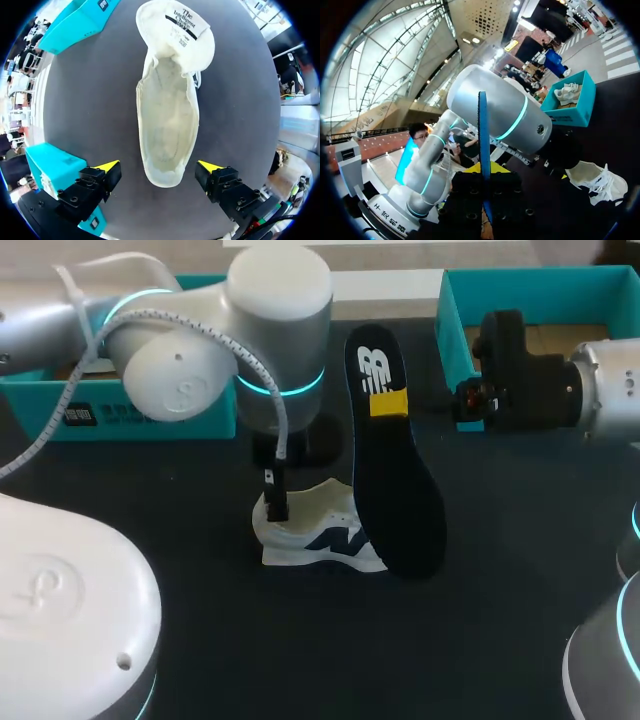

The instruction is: Take the shoe out of the shoebox, open the shoe tongue, remove and reinsert the insole, then place the shoe into the shoebox

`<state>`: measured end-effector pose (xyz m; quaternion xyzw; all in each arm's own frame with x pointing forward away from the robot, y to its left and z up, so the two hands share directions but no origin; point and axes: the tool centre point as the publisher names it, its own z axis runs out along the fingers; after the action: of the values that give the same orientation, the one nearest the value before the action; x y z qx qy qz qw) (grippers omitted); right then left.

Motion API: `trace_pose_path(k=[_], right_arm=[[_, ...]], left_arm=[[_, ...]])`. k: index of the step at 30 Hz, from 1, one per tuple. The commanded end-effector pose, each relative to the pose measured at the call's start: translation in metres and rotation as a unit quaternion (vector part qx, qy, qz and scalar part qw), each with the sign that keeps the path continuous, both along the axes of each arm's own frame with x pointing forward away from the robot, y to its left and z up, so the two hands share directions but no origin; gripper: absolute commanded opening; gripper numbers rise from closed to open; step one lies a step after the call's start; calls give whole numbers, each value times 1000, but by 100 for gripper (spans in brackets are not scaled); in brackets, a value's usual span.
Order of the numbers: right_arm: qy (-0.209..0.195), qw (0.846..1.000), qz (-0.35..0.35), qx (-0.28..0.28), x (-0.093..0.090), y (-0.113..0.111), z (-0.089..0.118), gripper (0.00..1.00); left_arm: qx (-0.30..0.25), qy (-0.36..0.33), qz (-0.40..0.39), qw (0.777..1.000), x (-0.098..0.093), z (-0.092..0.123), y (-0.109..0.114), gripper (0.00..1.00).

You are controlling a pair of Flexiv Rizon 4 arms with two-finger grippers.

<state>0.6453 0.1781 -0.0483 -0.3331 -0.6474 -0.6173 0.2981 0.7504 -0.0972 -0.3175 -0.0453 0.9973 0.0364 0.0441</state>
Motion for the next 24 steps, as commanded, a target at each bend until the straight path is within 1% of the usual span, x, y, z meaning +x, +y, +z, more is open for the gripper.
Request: trace_pose_path(k=[1, 4, 10, 14, 15, 16, 18, 19, 20, 21, 23, 24], right_arm=[[1, 1000, -1, -2, 0, 3, 0, 0], [1, 1000, -1, -2, 0, 3, 0, 0], [1, 1000, -1, -2, 0, 3, 0, 0], [1, 1000, -1, -2, 0, 3, 0, 0], [1, 1000, -1, -2, 0, 3, 0, 0], [1, 1000, -1, -2, 0, 3, 0, 0], [1, 1000, -1, -2, 0, 3, 0, 0], [1, 1000, -1, -2, 0, 3, 0, 0], [1, 1000, -1, -2, 0, 3, 0, 0], [1, 1000, -1, -2, 0, 3, 0, 0], [1, 1000, -1, -2, 0, 3, 0, 0], [1, 1000, -1, -2, 0, 3, 0, 0]], left_arm=[[-7, -5, 1, 1000, 5, 7, 1, 100], [-13, -9, 5, 1000, 13, 10, -4, 100], [-26, -8, 9, 1000, 33, 5, -21, 100], [-33, -6, 7, 999, 45, -5, -35, 100], [-44, -3, 6, 999, 48, -8, -39, 100], [-41, -3, 8, 999, 49, -12, -43, 100], [-62, 2, -1, 998, 51, -18, -50, 100], [-57, 2, -1, 998, 52, -21, -53, 100], [-57, 1, -1, 998, 52, -24, -56, 96], [-67, 8, -5, 998, 53, -26, -58, 93], [-62, 7, -7, 998, 53, -30, -64, 83], [-64, 10, -8, 998, 53, -32, -66, 80]])
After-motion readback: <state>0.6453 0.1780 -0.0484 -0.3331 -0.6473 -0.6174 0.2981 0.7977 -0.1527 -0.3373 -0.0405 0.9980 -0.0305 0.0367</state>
